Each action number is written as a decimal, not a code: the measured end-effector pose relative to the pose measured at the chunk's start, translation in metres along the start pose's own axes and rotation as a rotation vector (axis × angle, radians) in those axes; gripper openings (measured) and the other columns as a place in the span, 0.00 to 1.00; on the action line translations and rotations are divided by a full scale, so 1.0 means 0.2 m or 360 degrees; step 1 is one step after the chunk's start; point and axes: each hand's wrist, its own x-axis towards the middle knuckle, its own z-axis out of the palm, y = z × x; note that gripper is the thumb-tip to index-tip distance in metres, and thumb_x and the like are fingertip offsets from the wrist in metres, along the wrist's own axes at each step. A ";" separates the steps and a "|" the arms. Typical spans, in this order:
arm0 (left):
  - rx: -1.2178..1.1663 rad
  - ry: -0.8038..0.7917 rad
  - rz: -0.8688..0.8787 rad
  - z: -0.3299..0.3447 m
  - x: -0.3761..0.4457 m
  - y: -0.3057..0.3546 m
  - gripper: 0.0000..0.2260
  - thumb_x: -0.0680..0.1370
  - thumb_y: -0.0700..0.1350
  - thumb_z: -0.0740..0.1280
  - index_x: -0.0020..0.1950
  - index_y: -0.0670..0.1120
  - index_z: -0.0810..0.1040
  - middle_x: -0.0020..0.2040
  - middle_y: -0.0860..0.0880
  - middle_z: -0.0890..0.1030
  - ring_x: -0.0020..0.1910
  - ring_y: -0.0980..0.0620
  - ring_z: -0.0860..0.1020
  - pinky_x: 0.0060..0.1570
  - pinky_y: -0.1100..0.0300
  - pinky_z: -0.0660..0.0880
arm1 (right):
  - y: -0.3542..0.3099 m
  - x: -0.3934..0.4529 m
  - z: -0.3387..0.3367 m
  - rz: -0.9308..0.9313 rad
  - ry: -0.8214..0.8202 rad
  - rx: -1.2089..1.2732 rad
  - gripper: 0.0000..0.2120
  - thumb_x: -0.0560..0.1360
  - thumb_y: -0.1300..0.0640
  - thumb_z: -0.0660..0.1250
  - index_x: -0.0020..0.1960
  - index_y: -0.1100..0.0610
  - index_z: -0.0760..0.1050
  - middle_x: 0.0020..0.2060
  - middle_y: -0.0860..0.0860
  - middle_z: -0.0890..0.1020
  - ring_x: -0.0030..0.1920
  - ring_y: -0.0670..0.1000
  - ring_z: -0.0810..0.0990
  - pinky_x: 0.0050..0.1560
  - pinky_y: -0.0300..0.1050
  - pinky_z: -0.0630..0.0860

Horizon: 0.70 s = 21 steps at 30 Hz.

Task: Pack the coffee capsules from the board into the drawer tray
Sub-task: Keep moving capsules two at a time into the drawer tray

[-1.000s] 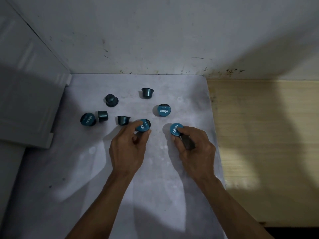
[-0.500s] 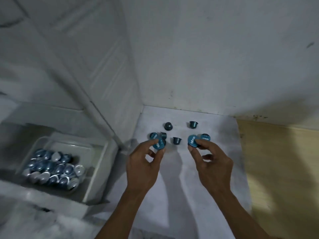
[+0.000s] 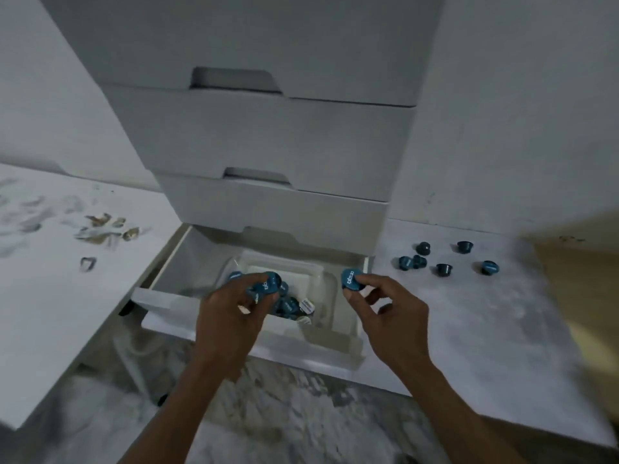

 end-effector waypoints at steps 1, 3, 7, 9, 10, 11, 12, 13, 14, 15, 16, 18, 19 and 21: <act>0.0021 -0.0022 -0.0026 -0.05 0.02 -0.04 0.11 0.70 0.43 0.77 0.51 0.50 0.84 0.37 0.61 0.79 0.33 0.66 0.78 0.35 0.80 0.69 | -0.03 -0.02 0.05 0.0043 -0.0038 0.0007 0.11 0.69 0.56 0.77 0.51 0.52 0.83 0.36 0.40 0.80 0.30 0.45 0.78 0.29 0.40 0.76; 0.0084 -0.0110 -0.0076 -0.10 0.08 -0.10 0.11 0.71 0.46 0.76 0.53 0.51 0.83 0.37 0.57 0.80 0.33 0.62 0.79 0.34 0.76 0.70 | -0.06 -0.02 0.14 0.0112 -0.0124 -0.0013 0.10 0.69 0.54 0.77 0.50 0.48 0.82 0.33 0.39 0.79 0.29 0.45 0.78 0.31 0.41 0.77; 0.0100 -0.0315 -0.0045 -0.07 0.20 -0.23 0.10 0.73 0.47 0.75 0.53 0.51 0.82 0.42 0.54 0.84 0.39 0.55 0.82 0.40 0.59 0.79 | -0.06 0.05 0.27 0.0160 -0.0276 -0.0212 0.09 0.69 0.54 0.77 0.48 0.47 0.82 0.36 0.33 0.80 0.35 0.45 0.78 0.35 0.31 0.73; 0.0115 -0.0434 -0.0022 0.00 0.27 -0.29 0.10 0.72 0.46 0.75 0.53 0.50 0.82 0.45 0.51 0.85 0.39 0.56 0.82 0.41 0.61 0.79 | -0.02 0.10 0.34 0.0204 -0.0312 -0.0308 0.08 0.70 0.54 0.76 0.47 0.47 0.82 0.39 0.37 0.83 0.32 0.45 0.78 0.34 0.33 0.75; 0.0130 -0.0491 -0.0034 0.04 0.30 -0.32 0.11 0.72 0.47 0.75 0.54 0.50 0.82 0.45 0.51 0.85 0.38 0.56 0.81 0.41 0.61 0.79 | 0.02 0.13 0.37 0.0230 -0.0320 -0.0369 0.07 0.70 0.52 0.76 0.47 0.47 0.82 0.40 0.38 0.84 0.30 0.45 0.78 0.34 0.35 0.75; 0.0144 -0.0543 -0.0048 0.08 0.34 -0.36 0.11 0.72 0.48 0.75 0.54 0.50 0.82 0.45 0.51 0.85 0.38 0.56 0.81 0.41 0.60 0.79 | 0.05 0.16 0.41 0.0245 -0.0332 -0.0435 0.06 0.71 0.51 0.76 0.46 0.46 0.81 0.41 0.38 0.84 0.29 0.45 0.78 0.33 0.35 0.75; 0.0158 -0.0580 -0.0058 0.12 0.37 -0.39 0.12 0.72 0.49 0.75 0.54 0.51 0.82 0.45 0.53 0.84 0.38 0.56 0.81 0.41 0.60 0.79 | 0.08 0.19 0.45 0.0258 -0.0358 -0.0495 0.06 0.71 0.50 0.75 0.46 0.45 0.80 0.42 0.38 0.84 0.29 0.44 0.78 0.32 0.34 0.75; 0.0176 -0.0617 -0.0066 0.17 0.40 -0.42 0.11 0.72 0.50 0.75 0.54 0.52 0.82 0.45 0.54 0.84 0.38 0.57 0.81 0.41 0.60 0.79 | 0.12 0.21 0.48 0.0275 -0.0382 -0.0538 0.06 0.71 0.49 0.75 0.46 0.45 0.80 0.42 0.37 0.83 0.29 0.43 0.78 0.32 0.31 0.73; 0.0182 -0.0651 -0.0063 0.20 0.42 -0.45 0.11 0.72 0.50 0.75 0.53 0.53 0.82 0.45 0.55 0.84 0.37 0.57 0.80 0.40 0.61 0.79 | 0.15 0.23 0.51 0.0307 -0.0395 -0.0562 0.06 0.71 0.48 0.75 0.46 0.45 0.80 0.43 0.38 0.83 0.30 0.42 0.78 0.33 0.28 0.72; 0.0173 -0.0685 -0.0057 0.24 0.45 -0.47 0.10 0.71 0.50 0.75 0.52 0.54 0.82 0.45 0.56 0.84 0.35 0.59 0.79 0.40 0.60 0.79 | 0.18 0.25 0.54 0.0339 -0.0405 -0.0594 0.06 0.71 0.48 0.75 0.47 0.45 0.80 0.43 0.38 0.83 0.31 0.41 0.78 0.34 0.26 0.71; 0.0156 -0.0716 -0.0063 0.28 0.47 -0.50 0.10 0.71 0.49 0.76 0.51 0.55 0.82 0.44 0.57 0.84 0.34 0.60 0.78 0.41 0.58 0.80 | 0.21 0.26 0.56 0.0351 -0.0426 -0.0642 0.06 0.71 0.48 0.74 0.47 0.45 0.81 0.44 0.39 0.84 0.33 0.41 0.79 0.36 0.28 0.73; 0.0140 -0.0764 -0.0082 0.34 0.51 -0.54 0.10 0.72 0.48 0.76 0.52 0.54 0.82 0.46 0.57 0.84 0.30 0.61 0.76 0.41 0.58 0.79 | 0.27 0.27 0.60 0.0351 -0.0523 -0.0781 0.07 0.73 0.48 0.73 0.50 0.46 0.81 0.46 0.43 0.85 0.35 0.42 0.80 0.37 0.32 0.75; 0.0153 -0.0791 -0.0070 0.38 0.53 -0.55 0.10 0.72 0.48 0.75 0.52 0.53 0.82 0.47 0.57 0.84 0.30 0.61 0.76 0.41 0.60 0.79 | 0.30 0.28 0.61 0.0361 -0.0578 -0.0828 0.08 0.74 0.49 0.71 0.52 0.47 0.80 0.48 0.44 0.85 0.36 0.43 0.80 0.37 0.33 0.75; 0.0144 -0.0860 -0.0043 0.45 0.56 -0.59 0.09 0.72 0.47 0.75 0.52 0.52 0.82 0.49 0.57 0.84 0.33 0.61 0.79 0.42 0.60 0.79 | 0.36 0.29 0.64 0.0410 -0.0677 -0.0834 0.08 0.75 0.50 0.69 0.53 0.48 0.79 0.50 0.46 0.84 0.39 0.45 0.81 0.40 0.37 0.78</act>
